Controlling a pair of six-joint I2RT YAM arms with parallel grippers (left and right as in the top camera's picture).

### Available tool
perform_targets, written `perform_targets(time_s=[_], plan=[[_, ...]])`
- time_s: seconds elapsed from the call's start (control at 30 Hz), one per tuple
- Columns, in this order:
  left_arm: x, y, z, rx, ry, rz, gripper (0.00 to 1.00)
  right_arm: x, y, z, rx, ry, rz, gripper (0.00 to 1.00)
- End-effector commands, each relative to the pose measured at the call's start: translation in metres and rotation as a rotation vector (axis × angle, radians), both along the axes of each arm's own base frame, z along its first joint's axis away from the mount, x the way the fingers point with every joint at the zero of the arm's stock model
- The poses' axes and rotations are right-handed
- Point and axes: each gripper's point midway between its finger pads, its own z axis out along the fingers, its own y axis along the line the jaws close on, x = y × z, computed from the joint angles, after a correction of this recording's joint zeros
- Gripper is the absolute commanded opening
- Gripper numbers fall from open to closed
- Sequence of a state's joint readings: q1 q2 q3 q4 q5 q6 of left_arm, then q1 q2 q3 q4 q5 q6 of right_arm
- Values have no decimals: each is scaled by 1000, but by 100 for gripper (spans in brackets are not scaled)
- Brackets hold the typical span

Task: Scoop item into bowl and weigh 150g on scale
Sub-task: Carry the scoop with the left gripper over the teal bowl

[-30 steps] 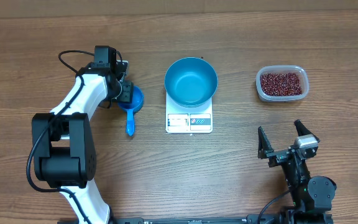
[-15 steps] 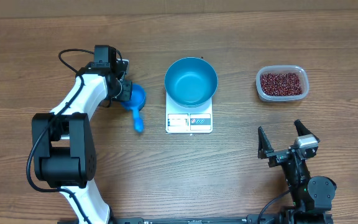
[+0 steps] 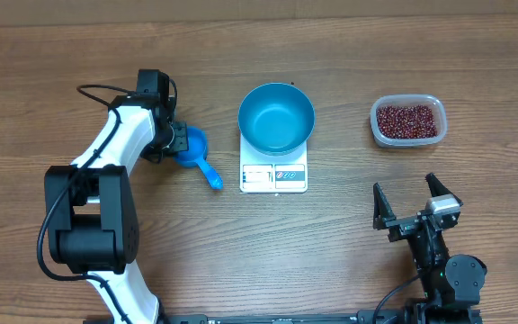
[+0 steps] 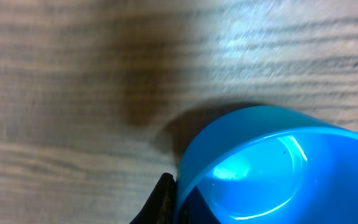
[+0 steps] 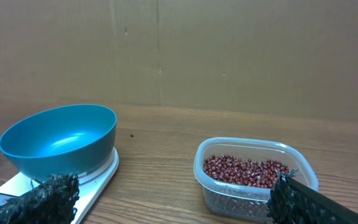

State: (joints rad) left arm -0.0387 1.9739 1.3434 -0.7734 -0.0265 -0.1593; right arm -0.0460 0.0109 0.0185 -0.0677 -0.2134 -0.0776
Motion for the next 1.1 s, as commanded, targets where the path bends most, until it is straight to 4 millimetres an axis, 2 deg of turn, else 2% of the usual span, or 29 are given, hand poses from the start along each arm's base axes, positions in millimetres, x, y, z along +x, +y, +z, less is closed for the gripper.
perform_targets(time_s=[0.0,0.17,0.2,0.27,0.47,0.6,0.8,1.07], plan=[[-7,2,16,-7,-1,84,4,0,0,-2,9,-1,1,100],[-10,-6,59,-67,-75,127,4,0,0,-2,9,-1,1,100],[-13,-7,76,-79,-103,128,4,0,0,-2,9,-1,1,100],[-18,-7,92,-86,-130,147,4,0,0,-2,9,-1,1,100],[-36,-9,128,-136,-174,271,4,0,0,-2,9,-1,1,100],[-52,-9,135,-166,-145,390,4,0,0,-2,9,-1,1,100],[-67,-9,132,-191,-81,577,4,0,0,-2,9,-1,1,100],[-74,-37,131,-221,-43,543,4,0,0,-2,9,-1,1,100]])
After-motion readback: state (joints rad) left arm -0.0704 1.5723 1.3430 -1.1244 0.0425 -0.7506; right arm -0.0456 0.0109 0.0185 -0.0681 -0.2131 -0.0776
